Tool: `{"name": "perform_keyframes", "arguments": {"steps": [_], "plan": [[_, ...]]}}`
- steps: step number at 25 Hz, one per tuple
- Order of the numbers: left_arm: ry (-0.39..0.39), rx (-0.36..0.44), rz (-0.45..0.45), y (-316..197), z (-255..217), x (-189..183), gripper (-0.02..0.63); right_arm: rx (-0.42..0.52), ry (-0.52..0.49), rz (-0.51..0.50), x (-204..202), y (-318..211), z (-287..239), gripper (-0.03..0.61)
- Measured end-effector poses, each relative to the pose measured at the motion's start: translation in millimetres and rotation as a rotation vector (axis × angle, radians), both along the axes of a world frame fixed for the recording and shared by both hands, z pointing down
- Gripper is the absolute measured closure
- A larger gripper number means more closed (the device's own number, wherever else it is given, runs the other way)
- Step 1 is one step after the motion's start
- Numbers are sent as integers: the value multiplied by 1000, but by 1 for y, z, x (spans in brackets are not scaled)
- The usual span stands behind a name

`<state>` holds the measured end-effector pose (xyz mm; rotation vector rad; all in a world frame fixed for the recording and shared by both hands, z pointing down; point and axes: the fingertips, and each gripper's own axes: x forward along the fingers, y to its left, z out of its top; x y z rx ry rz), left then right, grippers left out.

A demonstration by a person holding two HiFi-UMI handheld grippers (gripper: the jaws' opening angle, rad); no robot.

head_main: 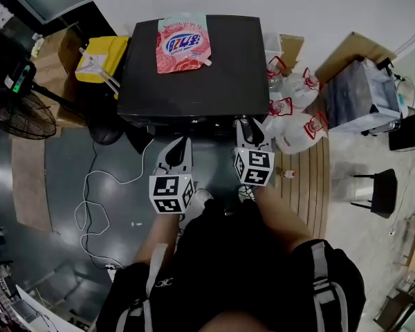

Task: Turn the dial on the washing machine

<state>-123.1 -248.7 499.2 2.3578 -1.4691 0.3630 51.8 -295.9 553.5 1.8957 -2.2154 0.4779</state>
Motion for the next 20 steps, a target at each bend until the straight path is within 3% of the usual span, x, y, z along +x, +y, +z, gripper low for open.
{"name": "perform_keyframes", "arguments": {"steps": [12,20], "plan": [[-16,-44,43,6,29,-22,611,-225,-39,107,1,0,104,345],[-28,-45,20,9,29,-40,611,-301,9,159,13,-13,146,327]]}}
